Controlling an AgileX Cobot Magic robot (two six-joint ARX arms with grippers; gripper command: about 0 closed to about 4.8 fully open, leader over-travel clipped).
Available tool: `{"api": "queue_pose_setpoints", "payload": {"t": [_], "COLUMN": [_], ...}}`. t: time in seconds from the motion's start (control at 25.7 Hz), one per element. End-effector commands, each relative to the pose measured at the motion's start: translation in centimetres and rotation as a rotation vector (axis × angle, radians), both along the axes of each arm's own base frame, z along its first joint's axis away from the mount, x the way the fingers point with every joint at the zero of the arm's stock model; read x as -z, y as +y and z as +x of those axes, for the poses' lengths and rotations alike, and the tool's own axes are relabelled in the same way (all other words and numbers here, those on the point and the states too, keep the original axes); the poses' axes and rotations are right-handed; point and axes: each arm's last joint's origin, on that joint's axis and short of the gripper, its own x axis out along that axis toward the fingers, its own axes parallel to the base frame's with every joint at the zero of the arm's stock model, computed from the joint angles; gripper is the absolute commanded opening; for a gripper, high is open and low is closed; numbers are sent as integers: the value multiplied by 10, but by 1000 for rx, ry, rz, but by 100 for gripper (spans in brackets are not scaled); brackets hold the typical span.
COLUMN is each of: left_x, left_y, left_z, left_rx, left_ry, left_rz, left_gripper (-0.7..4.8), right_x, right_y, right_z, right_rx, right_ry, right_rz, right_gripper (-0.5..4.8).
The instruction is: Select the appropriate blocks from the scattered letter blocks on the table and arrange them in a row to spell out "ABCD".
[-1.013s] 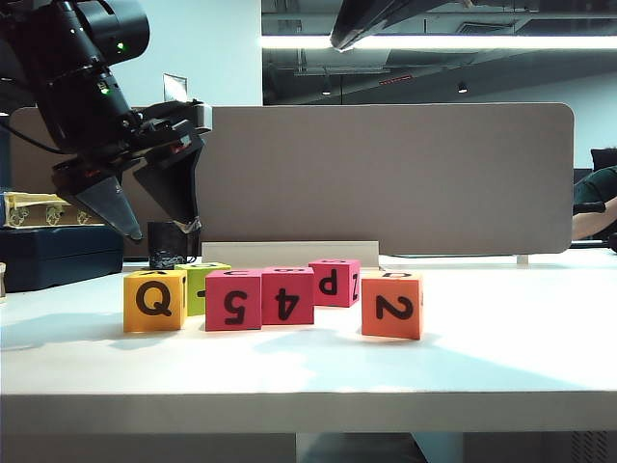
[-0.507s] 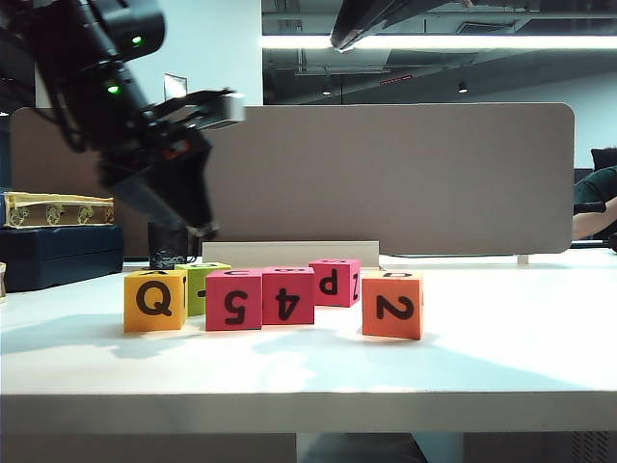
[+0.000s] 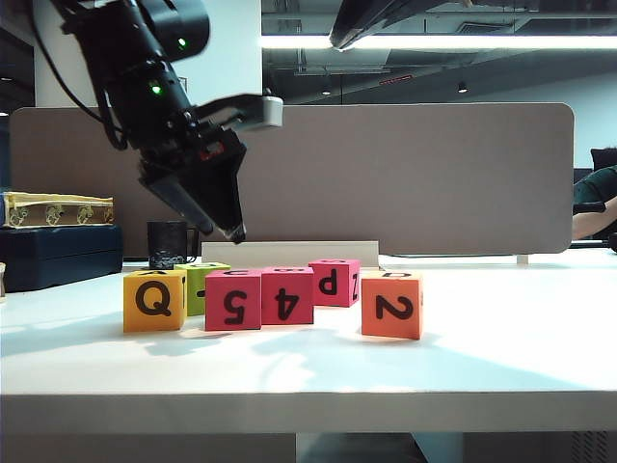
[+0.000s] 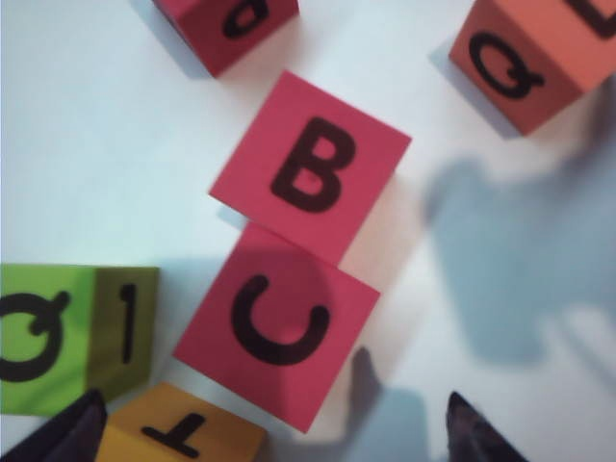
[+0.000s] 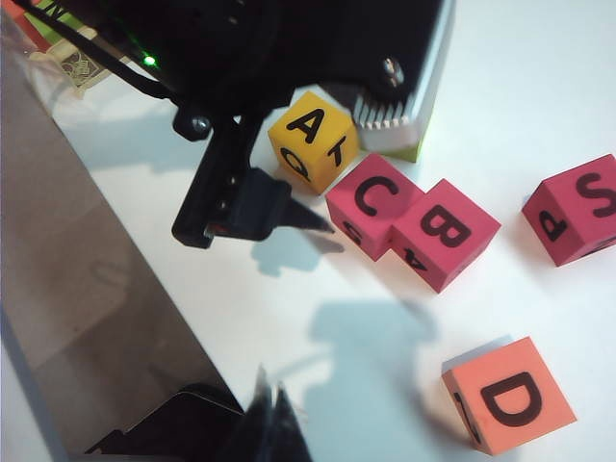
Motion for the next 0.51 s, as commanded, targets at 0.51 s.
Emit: {"api": "queue_pose_setpoints", "payload": {"t": [0.51], "left_x": [4], "left_y": [-7], "left_z": [14], "left_rx": [144], "left_ry": [28], "left_rz": [115], "left_gripper": [458], "right_x": [-3], "right_y": [-2], "right_z": [-2], "right_rx": [-5], "right_ry": [-1], "right_rz": [0], "right_gripper": [-2]}}
